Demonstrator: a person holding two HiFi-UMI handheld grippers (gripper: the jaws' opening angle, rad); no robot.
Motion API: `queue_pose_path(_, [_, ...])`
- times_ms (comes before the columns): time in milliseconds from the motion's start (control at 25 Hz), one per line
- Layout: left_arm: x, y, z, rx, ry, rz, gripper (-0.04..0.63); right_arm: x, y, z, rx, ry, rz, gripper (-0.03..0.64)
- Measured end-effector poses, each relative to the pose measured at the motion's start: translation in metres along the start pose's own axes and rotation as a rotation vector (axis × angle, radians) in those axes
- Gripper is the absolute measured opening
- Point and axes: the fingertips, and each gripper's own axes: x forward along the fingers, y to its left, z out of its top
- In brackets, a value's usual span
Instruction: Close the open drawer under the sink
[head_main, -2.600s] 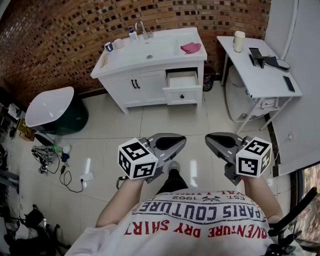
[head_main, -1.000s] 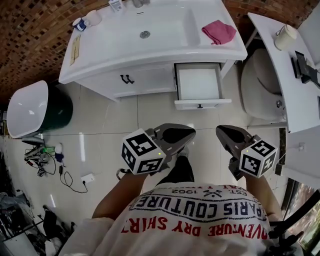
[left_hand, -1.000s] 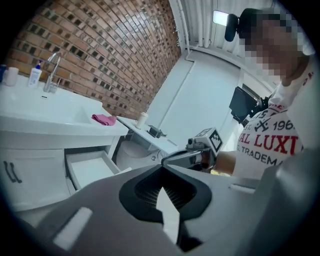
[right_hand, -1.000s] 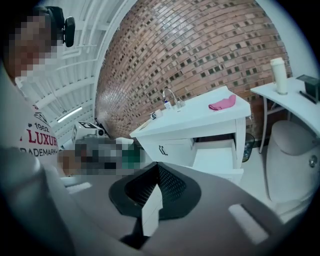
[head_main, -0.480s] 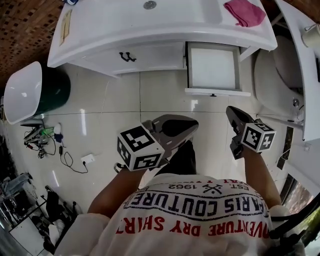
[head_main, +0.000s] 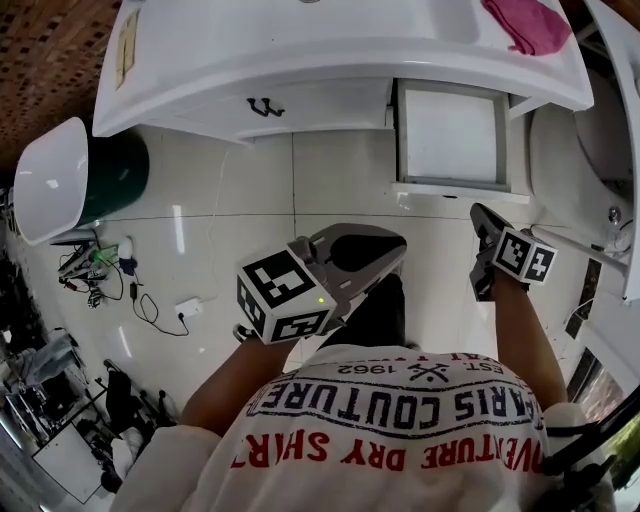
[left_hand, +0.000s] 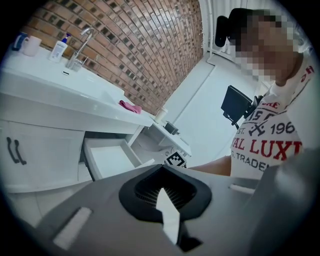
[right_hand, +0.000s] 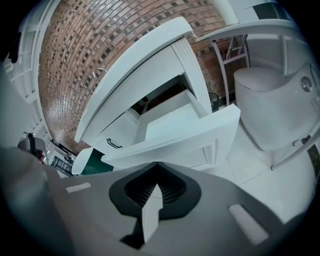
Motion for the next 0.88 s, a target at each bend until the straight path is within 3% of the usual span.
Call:
queue_pose_path(200, [-0.001, 0.012, -0.003, 0.019, 0.021, 0.011, -0.015, 0.010, -0.002, 0.006, 0.030, -0.024, -0.028, 0.006])
queue_pose_path(440, [0.005, 0.020, -0.002, 0.016, 0.018, 0.001, -0.015, 0.018, -0.008, 0.017, -0.014, -0.028, -0.054, 0.006])
queue_pose_path(880, [0.012, 0.039, 0.009, -0.002, 0.000, 0.012, -0.015, 0.052, -0.005, 0.086, -0.040, -0.065, -0.040, 0.006])
